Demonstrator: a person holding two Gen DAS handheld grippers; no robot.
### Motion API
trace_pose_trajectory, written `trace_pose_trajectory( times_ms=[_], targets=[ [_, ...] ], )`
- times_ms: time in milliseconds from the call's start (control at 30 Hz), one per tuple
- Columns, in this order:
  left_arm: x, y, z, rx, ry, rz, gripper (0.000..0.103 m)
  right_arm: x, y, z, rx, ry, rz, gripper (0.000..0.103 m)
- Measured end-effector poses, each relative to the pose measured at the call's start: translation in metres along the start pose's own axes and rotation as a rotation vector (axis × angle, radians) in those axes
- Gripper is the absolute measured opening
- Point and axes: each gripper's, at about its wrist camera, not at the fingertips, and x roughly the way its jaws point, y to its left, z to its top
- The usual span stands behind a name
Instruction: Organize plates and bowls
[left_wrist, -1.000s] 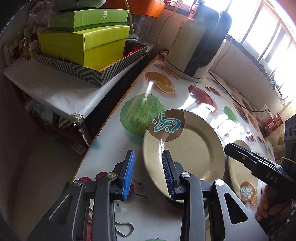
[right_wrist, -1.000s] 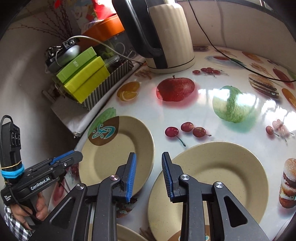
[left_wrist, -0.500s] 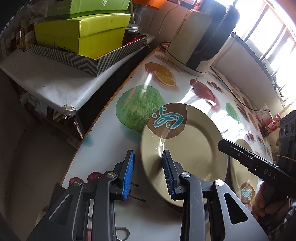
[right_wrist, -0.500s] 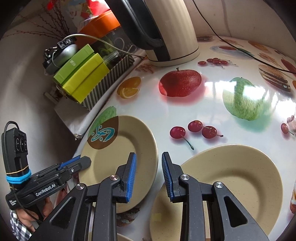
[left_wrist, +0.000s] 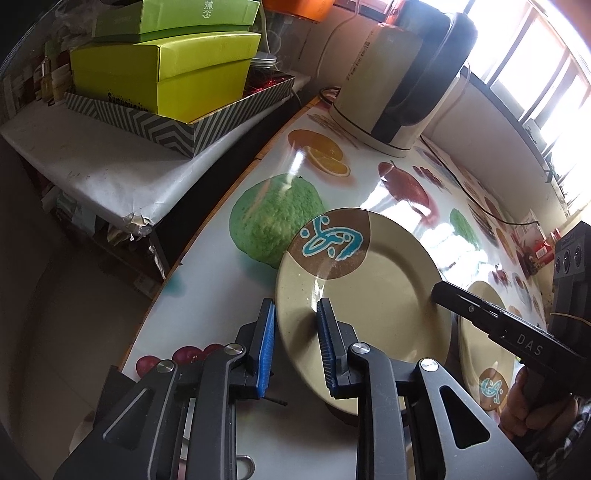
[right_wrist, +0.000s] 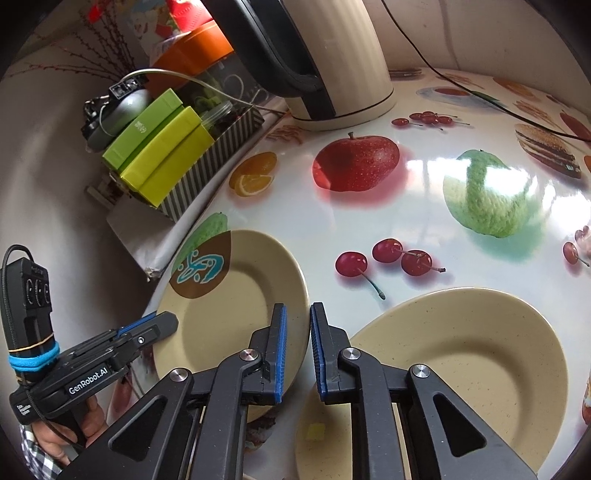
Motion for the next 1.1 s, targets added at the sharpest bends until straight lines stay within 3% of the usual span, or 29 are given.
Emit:
trace_pose_trajectory(
  times_ms=[667,1100],
  targets=[
    [-0.039,-0.01,-0.006,0.024,-0.049,-0.006,0.022,-0.04,0.015,-0.012,0.013,-0.05,0.019,0.013],
    [-0.069,-0.025,-0.036,0.04,-0.057,-0.039,0.022,-0.088,0.02,-0.05,0.036,-0.095,0.016,0.013]
  ],
)
